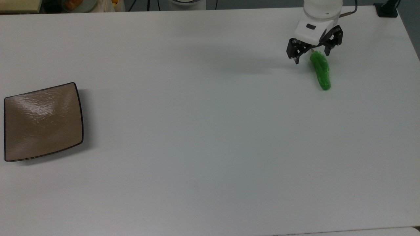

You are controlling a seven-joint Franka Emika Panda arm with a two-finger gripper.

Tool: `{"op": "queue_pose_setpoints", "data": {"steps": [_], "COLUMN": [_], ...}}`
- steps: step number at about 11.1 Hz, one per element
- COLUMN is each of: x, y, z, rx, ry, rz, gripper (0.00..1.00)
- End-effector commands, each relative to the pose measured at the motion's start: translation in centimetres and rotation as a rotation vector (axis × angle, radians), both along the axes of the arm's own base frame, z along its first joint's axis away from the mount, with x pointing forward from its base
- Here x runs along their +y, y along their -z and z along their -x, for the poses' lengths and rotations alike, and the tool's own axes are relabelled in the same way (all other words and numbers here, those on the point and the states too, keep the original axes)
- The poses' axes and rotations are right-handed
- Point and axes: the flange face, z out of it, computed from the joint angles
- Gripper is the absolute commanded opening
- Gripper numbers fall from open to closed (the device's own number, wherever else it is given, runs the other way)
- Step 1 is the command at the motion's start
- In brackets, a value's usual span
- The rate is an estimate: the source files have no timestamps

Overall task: Chili peppers are placed on a ceramic plate
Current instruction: 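Move the open gripper over the green chili pepper, then lower the gripper and close it on the green chili pepper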

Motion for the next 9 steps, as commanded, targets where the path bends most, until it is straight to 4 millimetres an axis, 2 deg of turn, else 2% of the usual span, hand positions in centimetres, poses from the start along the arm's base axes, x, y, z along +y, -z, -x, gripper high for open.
{"op": "queue_pose_setpoints", "data": {"steps": [1,3,4,6,7,8,9], "x": [3.5,5.6,5.7,6.4,6.5,6.9,7.2], "y": [1.9,4.0,5.4,7.1,7.1,7.1,7.4], "z": [1.4,2.4,2.5,3.2,3.4,3.8,4.3], "rx": [-0.024,-0.024,-0.023,-0.035,-0.053,-0.078,-0.090], "ry": [0.036,0.030,0.035,0.034,0.023,-0.013,-0.040], "rz": [-0.053,-0.035,-0.005,0.036,0.050,0.064,0.081], "gripper": [1.00,1.00,1.00,1.00,0.83,0.36,0.15]}}
